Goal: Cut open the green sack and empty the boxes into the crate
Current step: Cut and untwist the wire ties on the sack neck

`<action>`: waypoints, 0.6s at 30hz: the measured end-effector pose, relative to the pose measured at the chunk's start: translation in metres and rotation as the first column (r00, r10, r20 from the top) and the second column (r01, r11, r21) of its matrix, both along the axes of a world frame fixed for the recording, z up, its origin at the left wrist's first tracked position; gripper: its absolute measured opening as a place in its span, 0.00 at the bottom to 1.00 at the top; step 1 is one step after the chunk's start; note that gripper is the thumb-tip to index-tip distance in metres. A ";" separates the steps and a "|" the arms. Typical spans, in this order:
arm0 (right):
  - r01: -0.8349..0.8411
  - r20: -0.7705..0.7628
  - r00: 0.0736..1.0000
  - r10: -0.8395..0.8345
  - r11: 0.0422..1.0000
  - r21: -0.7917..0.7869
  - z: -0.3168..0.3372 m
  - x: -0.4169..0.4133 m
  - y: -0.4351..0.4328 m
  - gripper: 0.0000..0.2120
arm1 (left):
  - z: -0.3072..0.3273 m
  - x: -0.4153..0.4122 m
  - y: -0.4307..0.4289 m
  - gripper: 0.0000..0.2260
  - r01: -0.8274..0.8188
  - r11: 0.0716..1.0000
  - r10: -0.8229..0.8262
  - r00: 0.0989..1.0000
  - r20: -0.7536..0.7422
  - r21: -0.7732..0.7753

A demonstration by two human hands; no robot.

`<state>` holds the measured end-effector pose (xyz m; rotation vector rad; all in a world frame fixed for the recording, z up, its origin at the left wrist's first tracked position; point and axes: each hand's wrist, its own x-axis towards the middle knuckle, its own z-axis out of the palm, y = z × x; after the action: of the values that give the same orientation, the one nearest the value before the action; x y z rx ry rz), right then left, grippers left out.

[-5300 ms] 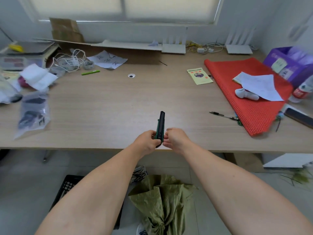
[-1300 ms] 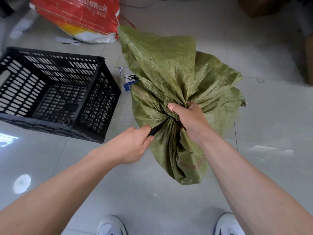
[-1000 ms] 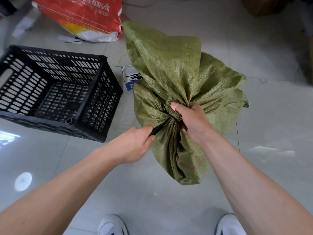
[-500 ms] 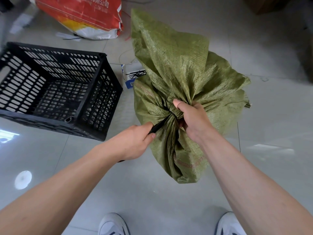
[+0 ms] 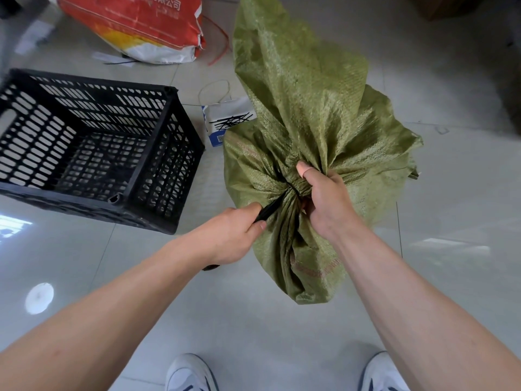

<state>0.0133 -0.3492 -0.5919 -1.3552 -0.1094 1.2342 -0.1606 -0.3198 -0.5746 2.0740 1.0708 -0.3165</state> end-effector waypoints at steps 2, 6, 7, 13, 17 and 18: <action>-0.027 0.003 1.000 0.027 1.000 -0.009 0.002 0.002 0.002 0.06 | 0.003 0.000 0.002 0.10 0.011 0.999 -0.011 1.000 0.003 0.037; -0.140 0.147 0.979 0.145 0.989 -0.041 0.011 0.007 0.011 0.04 | 0.011 -0.003 0.010 0.11 0.005 0.996 -0.007 1.000 0.023 0.085; -0.156 0.174 0.971 0.163 0.986 -0.051 0.011 0.007 0.012 0.05 | 0.013 -0.003 0.011 0.11 0.005 0.997 -0.007 1.000 0.021 0.080; -0.296 0.326 0.891 0.315 0.949 -0.109 0.005 0.006 0.009 0.08 | 0.021 -0.006 0.019 0.12 0.028 0.996 -0.024 0.998 -0.050 0.085; -0.362 0.483 0.790 0.377 0.923 -0.129 0.011 0.008 0.004 0.12 | 0.025 -0.002 0.019 0.11 0.064 0.989 -0.054 0.995 -0.080 0.132; -0.358 0.471 0.802 0.368 0.927 -0.115 0.014 0.009 0.005 0.11 | 0.027 -0.001 0.018 0.11 0.063 0.987 -0.054 0.996 -0.067 0.146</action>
<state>0.0221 -0.3445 -0.5779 -1.6934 -0.7485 1.1760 -0.1618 -0.3022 -0.5477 2.2440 1.1015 -0.3426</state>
